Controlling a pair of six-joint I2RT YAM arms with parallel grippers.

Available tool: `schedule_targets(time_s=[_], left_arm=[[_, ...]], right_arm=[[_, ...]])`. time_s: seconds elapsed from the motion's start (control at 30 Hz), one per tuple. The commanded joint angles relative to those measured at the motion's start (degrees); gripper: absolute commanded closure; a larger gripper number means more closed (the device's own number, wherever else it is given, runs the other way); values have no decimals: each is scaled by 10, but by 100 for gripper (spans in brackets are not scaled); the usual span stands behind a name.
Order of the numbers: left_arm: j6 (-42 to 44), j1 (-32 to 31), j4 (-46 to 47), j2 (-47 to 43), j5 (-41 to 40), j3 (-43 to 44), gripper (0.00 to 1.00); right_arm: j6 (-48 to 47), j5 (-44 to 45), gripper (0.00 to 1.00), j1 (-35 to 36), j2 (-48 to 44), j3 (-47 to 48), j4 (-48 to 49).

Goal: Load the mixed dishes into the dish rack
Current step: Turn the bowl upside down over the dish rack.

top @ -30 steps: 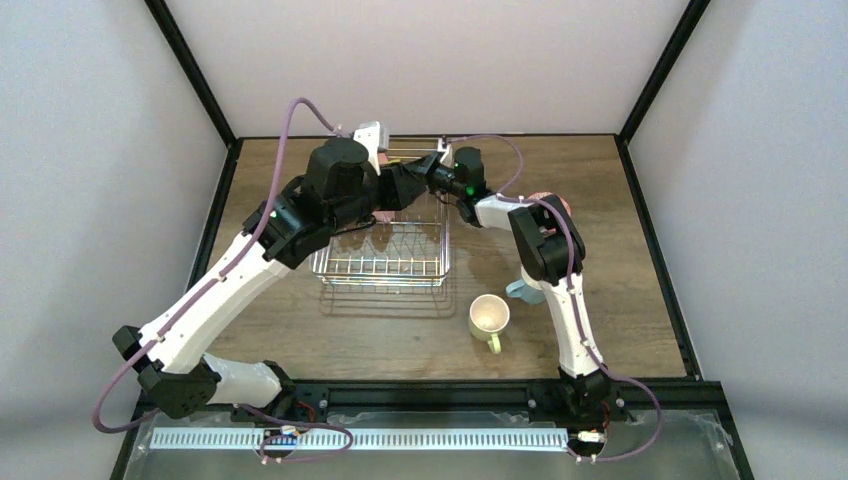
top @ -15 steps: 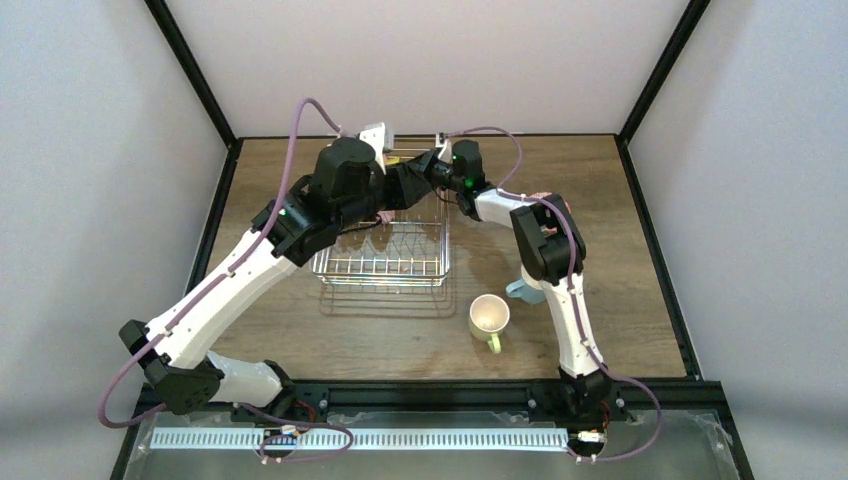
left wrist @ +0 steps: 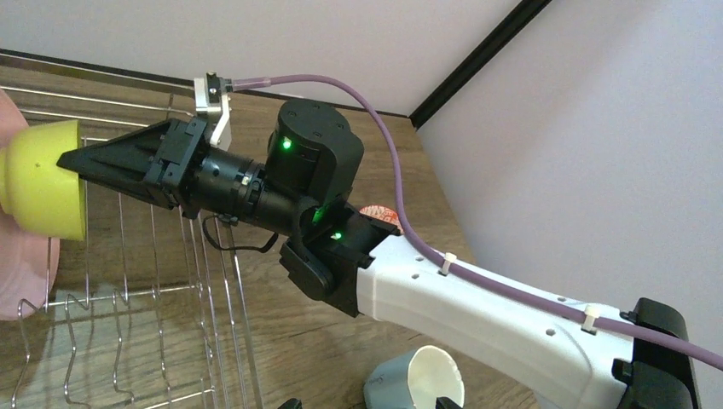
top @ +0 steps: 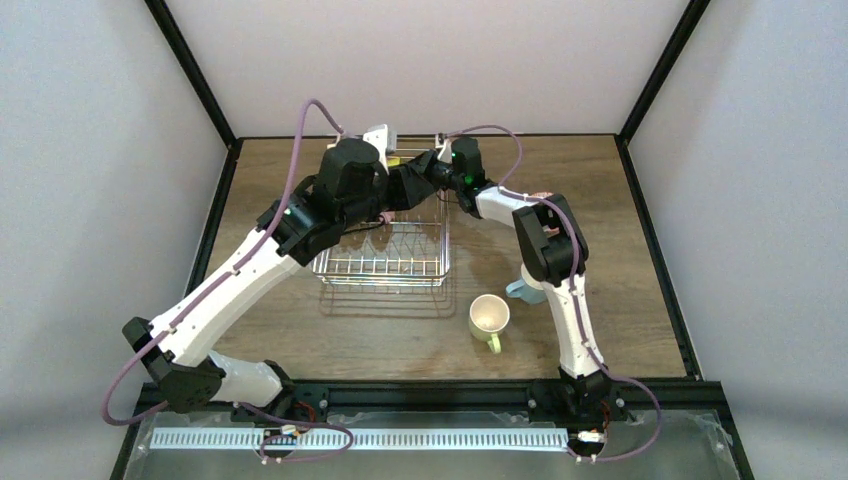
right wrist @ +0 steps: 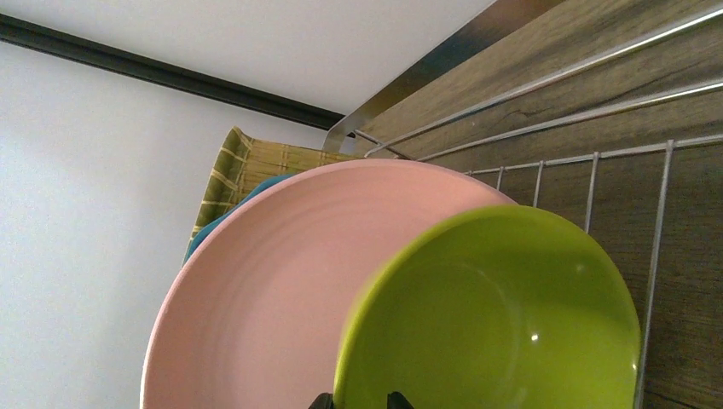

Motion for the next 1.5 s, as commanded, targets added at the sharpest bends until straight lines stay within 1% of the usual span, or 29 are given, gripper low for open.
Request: schedule_targets(time_s=[0.0,0.07,0.23,0.93,1.47], left_arm=[[-8,3,8,7,9,-7,11],[-8,3,8,8,9,-8,11],[-10,3,8,7,9,-9,11],[-24,3,23,9,22,-7,11],[-11,3,19,20,28,11,11]], right_arm=[[-28,18,63,1,-5,-12,-75],[-31,22,59,0,-10,-15,-80],[-41,27,56,0,-19,-19,-91],[-83,48,56,-8,-57,-17,-163],[-106,46,56,-9,-61,39,-200]])
